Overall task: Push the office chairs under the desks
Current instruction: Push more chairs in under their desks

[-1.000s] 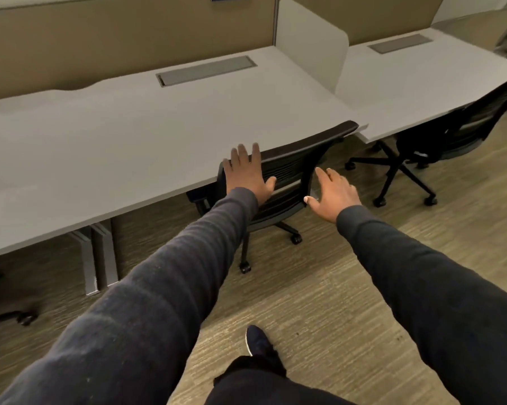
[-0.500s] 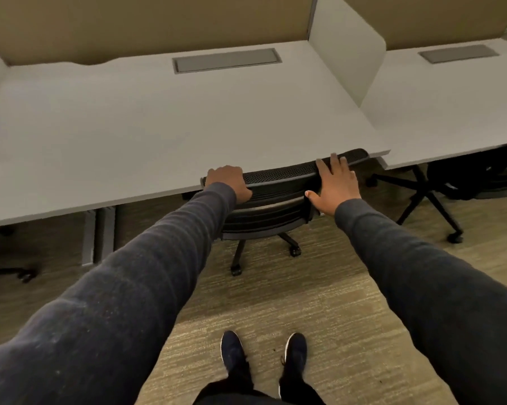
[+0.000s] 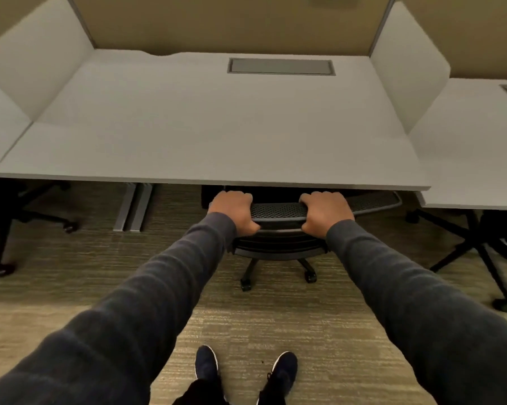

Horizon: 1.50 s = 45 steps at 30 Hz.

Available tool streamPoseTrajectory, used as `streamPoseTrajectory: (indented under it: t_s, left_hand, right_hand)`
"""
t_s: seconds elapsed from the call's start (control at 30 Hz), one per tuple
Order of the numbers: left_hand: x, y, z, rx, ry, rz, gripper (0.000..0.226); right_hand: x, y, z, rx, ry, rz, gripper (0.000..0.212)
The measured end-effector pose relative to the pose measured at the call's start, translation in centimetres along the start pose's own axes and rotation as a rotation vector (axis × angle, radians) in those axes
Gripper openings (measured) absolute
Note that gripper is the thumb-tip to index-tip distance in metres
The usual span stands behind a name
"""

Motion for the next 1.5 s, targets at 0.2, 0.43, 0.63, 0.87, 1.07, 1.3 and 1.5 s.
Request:
streamPoseTrajectory:
  t_s: [0.2,0.43,0.63,0.87,1.07,1.3,1.5]
  left_hand:
    - [-1.3,-0.8,2.2,-0.026,-0.048,-0.007,0.054]
    - [-7.3,-1.8,4.2,-0.037,-0.064,-0.002,0.052]
    - [-13.4,-2.8,5.4,-0.017,-0.07,-0.034,0.049]
    - [-19.1,-2.6,5.5,0.012,-0.058,-0.077,0.045]
    - [-21.5,-2.6,5.1,-0.01,-0.012,-0.026,0.045]
    - [-22.9,-2.4,4.1,0.011,-0.013,0.042,0.042]
    - [-24.0,-2.1,2.9,0.038,-0.018,0.01,0.044]
  right_hand:
    - [-2.3,-0.7,2.4,0.036,-0.009,0.01,0.052]
    - [-8.8,-1.1,1.9,0.054,-0.033,-0.004,0.052]
    - [-15.0,-1.7,0.6,0.097,-0.01,-0.043,0.05]
    - [-19.9,-1.1,-1.7,0.131,0.03,-0.108,0.057]
    - [-21.3,-0.7,-3.9,0.118,0.072,-0.093,0.064]
    - [-18.8,-0.8,-3.7,0.346,0.132,-0.084,0.076]
    - [-16.3,-1.2,-3.9,0.492,0.068,-0.103,0.088]
Point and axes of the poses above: each hand's wrist, its own z-axis away from the middle knuckle, its own y-axis out of the back of the hand, x = y × z, the point moved 3 cm from there along -z, towards the middle knuckle, and after that the axes turned 11 degrees about -z, right-handed, at the moved point
